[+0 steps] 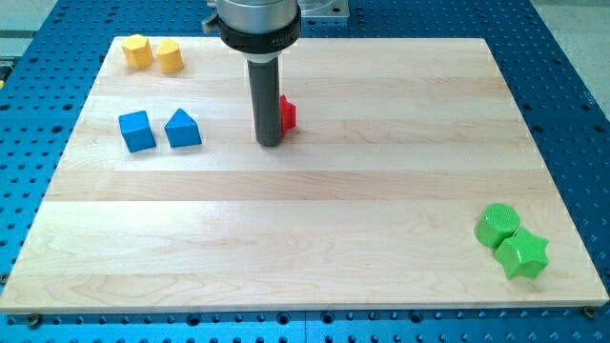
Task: Drag the red blocks towards the top left corner
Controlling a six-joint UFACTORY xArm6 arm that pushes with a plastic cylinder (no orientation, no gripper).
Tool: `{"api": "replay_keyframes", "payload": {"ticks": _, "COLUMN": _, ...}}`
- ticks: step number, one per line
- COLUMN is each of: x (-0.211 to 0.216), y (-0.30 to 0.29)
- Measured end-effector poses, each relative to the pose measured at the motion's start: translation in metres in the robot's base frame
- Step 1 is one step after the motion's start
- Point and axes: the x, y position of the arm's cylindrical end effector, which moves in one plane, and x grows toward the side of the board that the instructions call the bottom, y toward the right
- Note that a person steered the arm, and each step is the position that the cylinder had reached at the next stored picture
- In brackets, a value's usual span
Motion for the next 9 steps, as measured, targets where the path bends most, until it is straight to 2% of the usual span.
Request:
{"api": "replay_keyframes", "payload": {"ticks": 2, "x": 0.021, "y": 0.010}}
{"api": "replay_keyframes", "payload": {"ticks": 4, "x": -0.014, "y": 0.010}}
{"api": "replay_keyframes", "payload": {"ticks": 7, "x": -0.012, "y": 0.014}}
{"api": "replay_keyframes", "payload": {"ticks": 9, "x": -0.035, "y": 0.019}}
